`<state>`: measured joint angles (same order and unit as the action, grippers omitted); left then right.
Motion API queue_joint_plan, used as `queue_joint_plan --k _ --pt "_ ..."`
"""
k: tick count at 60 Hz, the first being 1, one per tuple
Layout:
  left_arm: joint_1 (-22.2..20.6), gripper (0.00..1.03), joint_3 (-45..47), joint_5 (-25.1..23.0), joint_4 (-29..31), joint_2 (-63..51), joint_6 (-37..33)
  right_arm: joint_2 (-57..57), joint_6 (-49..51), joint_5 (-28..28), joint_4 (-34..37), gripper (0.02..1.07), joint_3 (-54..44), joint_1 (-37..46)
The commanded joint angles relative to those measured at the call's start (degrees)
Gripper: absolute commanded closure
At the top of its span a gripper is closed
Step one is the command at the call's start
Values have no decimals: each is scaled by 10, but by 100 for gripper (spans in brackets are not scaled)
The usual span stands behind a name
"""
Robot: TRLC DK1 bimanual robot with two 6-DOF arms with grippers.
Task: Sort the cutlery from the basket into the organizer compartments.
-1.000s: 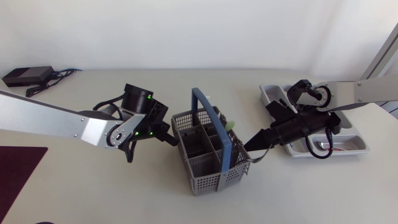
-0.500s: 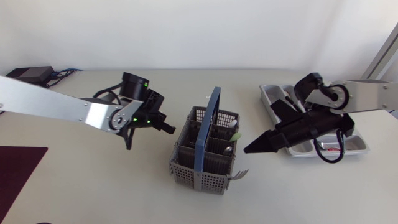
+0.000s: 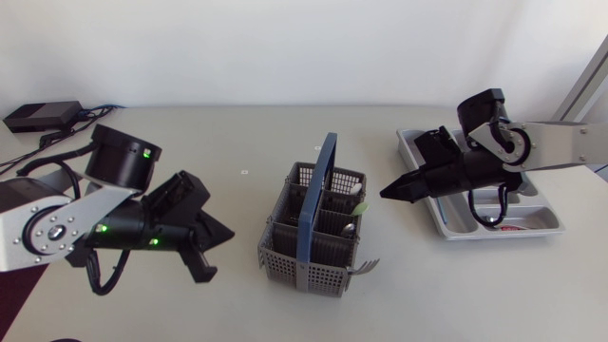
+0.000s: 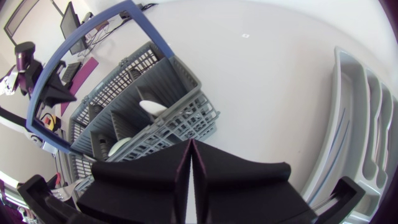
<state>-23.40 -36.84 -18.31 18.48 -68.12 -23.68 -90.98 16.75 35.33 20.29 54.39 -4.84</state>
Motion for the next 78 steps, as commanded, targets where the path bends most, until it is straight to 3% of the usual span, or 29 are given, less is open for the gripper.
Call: queue_joint_plan --k 1,18,34,56,78 --pt "-24 100 26 -18 23 18 -29 -39 -23 -7 -13 101 34 1" --pt "-125 100 48 -50 32 6 -13 -126 -57 -7 -25 101 115 -1" --pt "-133 100 41 -57 -45 -59 16 -181 -79 18 -17 101 180 -5" --pt "-78 100 17 -54 -129 -128 32 -199 -57 67 41 101 199 -25" --pt "-8 100 0 -52 -177 -149 25 -124 -10 79 74 101 109 -18"
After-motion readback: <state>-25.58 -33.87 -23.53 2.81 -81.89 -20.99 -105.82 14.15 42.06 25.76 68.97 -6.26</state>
